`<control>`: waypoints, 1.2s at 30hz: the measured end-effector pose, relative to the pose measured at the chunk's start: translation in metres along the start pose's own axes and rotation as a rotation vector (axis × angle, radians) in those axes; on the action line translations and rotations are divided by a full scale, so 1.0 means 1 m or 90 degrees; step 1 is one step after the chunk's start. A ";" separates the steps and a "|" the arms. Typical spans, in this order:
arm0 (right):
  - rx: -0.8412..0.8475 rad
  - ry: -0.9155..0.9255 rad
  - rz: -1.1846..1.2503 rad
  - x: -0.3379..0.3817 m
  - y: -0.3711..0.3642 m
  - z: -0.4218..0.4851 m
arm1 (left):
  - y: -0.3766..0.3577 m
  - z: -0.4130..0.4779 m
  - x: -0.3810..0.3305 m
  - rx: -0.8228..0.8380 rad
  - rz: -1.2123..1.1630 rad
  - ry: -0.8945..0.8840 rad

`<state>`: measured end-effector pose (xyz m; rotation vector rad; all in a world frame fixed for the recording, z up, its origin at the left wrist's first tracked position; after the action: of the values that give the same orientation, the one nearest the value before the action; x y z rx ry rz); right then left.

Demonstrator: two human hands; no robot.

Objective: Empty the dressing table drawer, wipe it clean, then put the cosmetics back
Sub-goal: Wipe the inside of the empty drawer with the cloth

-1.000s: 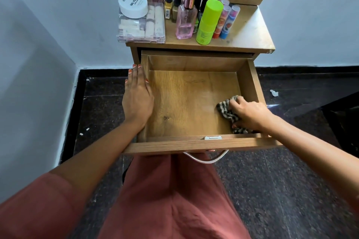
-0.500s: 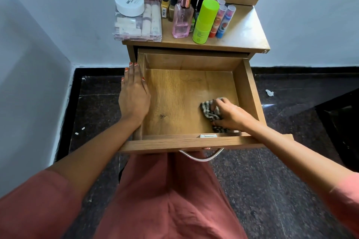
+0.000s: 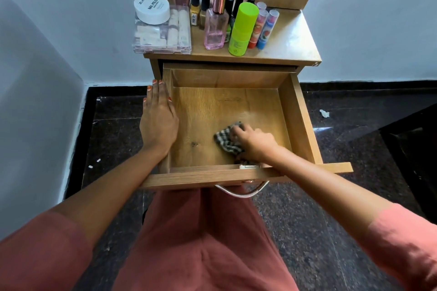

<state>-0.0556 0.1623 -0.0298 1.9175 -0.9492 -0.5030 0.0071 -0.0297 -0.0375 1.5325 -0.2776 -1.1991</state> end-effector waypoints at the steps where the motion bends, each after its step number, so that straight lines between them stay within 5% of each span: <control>1: 0.014 -0.018 -0.017 -0.012 0.000 -0.003 | 0.000 0.000 0.000 0.000 -0.001 0.001; 13: 0.041 -0.133 -0.037 -0.064 -0.004 -0.016 | 0.001 -0.002 -0.001 0.004 -0.006 0.005; 30: -0.256 -0.166 -0.063 -0.067 0.033 0.045 | 0.000 -0.001 -0.001 0.012 -0.008 0.013; 36: -0.244 -0.175 -0.057 -0.076 0.035 0.055 | -0.001 -0.001 0.000 0.007 -0.004 0.011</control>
<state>-0.1538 0.1809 -0.0299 1.5724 -0.8651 -0.9486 0.0071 -0.0287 -0.0382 1.5535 -0.2697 -1.1907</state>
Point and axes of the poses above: each hand's wrist, its own z-axis towards the middle knuckle, its own y-axis out of the back of the hand, x = y × z, the point moved 2 cm from there along z, towards the middle knuckle, and after that the axes turned 2 degrees about -x, right-handed, at the moved point
